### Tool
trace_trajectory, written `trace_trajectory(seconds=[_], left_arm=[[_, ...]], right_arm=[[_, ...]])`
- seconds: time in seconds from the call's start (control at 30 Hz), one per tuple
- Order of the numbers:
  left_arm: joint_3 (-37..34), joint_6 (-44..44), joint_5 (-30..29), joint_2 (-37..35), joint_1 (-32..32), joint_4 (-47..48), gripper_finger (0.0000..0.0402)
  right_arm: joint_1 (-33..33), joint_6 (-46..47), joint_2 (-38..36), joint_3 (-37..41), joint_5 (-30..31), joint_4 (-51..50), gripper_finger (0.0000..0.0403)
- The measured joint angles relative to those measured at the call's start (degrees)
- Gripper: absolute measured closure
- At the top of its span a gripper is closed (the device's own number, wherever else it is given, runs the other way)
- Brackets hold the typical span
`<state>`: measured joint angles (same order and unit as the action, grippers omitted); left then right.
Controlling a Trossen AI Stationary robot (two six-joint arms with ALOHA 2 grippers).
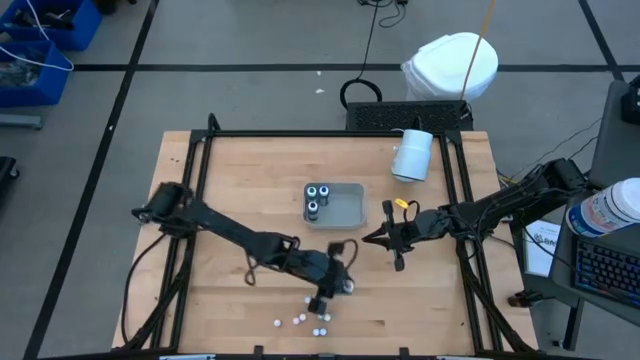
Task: Pick & Place food coloring
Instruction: Put the large violet food coloring bottle into the gray bin
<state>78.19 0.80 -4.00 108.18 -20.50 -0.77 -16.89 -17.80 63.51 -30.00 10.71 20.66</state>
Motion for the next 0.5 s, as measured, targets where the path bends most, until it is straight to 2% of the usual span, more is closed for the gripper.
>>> trace_trajectory(seconds=[0.13,0.23,0.5], left_arm=[[-0.02,-0.24,-13.78,-5.25,-0.23,6.23,0.0279],[-2.74,-1.59,-21.31,-7.3,0.43,4.81,0.0279],[-14.97,-7.49,-33.82,-7.5,4.63,-14.64,0.0279]], right_arm=[[-0.01,-0.06,0.02,0.0,0.01,0.2,0.0401],[0.01,-0.11,0.02,0.0,0.01,0.38,0.0401],[0.01,-0.24,0.02,0.0,-0.01,0.57,0.0401]])
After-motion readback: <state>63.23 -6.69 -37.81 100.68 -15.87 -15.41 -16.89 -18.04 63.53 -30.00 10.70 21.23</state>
